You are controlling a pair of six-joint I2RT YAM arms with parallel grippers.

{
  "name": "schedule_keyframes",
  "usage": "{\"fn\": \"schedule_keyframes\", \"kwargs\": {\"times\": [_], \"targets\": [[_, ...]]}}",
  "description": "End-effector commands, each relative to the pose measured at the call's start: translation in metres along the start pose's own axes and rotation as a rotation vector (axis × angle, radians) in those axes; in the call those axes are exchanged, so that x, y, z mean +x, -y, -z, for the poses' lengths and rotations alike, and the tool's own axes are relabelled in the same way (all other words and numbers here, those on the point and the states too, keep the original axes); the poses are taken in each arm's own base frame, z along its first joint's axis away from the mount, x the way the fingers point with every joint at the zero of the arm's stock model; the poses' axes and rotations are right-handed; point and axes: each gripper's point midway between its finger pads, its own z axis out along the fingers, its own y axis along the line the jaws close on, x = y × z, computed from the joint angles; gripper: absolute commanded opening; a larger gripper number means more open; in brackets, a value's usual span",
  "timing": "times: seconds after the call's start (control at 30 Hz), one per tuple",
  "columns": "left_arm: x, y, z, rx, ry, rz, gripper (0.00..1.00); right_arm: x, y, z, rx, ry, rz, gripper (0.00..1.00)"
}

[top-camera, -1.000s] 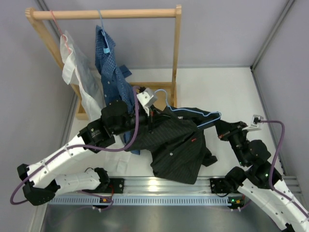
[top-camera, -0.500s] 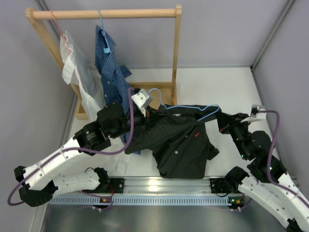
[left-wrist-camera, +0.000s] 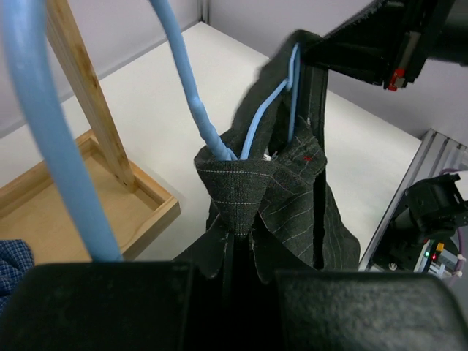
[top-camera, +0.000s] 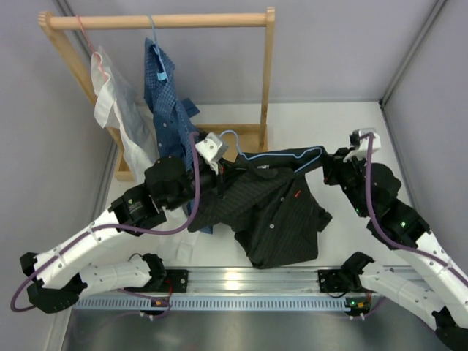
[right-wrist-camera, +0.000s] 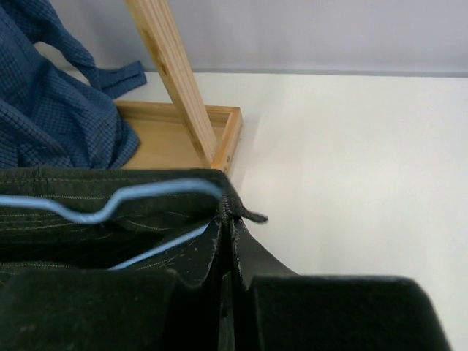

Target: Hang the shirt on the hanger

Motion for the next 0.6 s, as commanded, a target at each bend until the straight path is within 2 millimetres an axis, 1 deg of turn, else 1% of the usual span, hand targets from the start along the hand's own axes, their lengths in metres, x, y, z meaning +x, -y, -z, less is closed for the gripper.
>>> {"fn": "schedule_keyframes", "kwargs": {"times": [0.0,0.03,0.1,0.13,0.2,0.23,0.27,0.3,0.33,0.37,0.4,0.43,0.47,0.5,0.53,0.57], "targets": [[0.033,-0.008,0.006,-0.019,-0.137,-0.062,0.00,-0.047,0.009,-0.002,0.078,0.097,0.059,0.00],[0.032,-0.007,0.008,-0.017,-0.134,-0.054,0.00,-0.056,0.009,-0.002,0.084,0.110,0.060,0.00],[0.030,-0.004,0.008,-0.002,-0.116,-0.041,0.00,-0.057,0.006,-0.010,0.078,0.096,0.069,0.00],[0.031,0.000,0.009,0.020,-0.112,-0.036,0.00,-0.065,0.001,-0.010,0.058,0.107,0.062,0.00],[0.032,0.002,0.010,0.033,-0.108,-0.031,0.00,-0.072,-0.005,-0.013,0.038,0.116,0.062,0.00],[0.034,0.002,0.008,0.032,-0.114,-0.027,0.00,-0.078,-0.009,-0.011,0.012,0.130,0.071,0.00],[0.035,-0.003,0.006,0.004,-0.117,-0.019,0.00,-0.084,-0.017,-0.010,-0.031,0.146,0.069,0.00],[0.035,-0.004,0.005,-0.014,-0.118,0.003,0.00,-0.085,-0.033,-0.007,-0.121,0.143,0.069,0.00],[0.031,-0.006,0.001,-0.031,-0.102,0.017,0.00,-0.083,-0.042,-0.006,-0.169,0.133,0.061,0.00],[0.027,-0.012,-0.002,-0.073,-0.080,0.034,0.00,-0.079,-0.050,-0.002,-0.223,0.121,0.060,0.00],[0.022,-0.012,-0.004,-0.082,-0.056,0.071,0.00,-0.074,-0.064,0.003,-0.312,0.106,0.056,0.00],[0.009,-0.010,-0.009,-0.074,-0.001,0.093,0.00,-0.057,-0.070,0.004,-0.352,0.067,0.046,0.00],[0.000,-0.008,-0.014,-0.069,0.027,0.115,0.00,-0.049,-0.074,0.009,-0.391,0.055,0.039,0.00],[-0.008,-0.008,-0.017,-0.080,0.055,0.156,0.00,-0.032,-0.080,0.017,-0.458,0.034,0.030,0.00],[-0.016,-0.008,-0.021,-0.090,0.080,0.178,0.00,-0.022,-0.082,0.022,-0.482,0.019,-0.002,0.00],[-0.023,-0.009,-0.031,-0.098,0.103,0.194,0.00,-0.014,-0.084,0.027,-0.505,0.013,-0.018,0.00]]}}
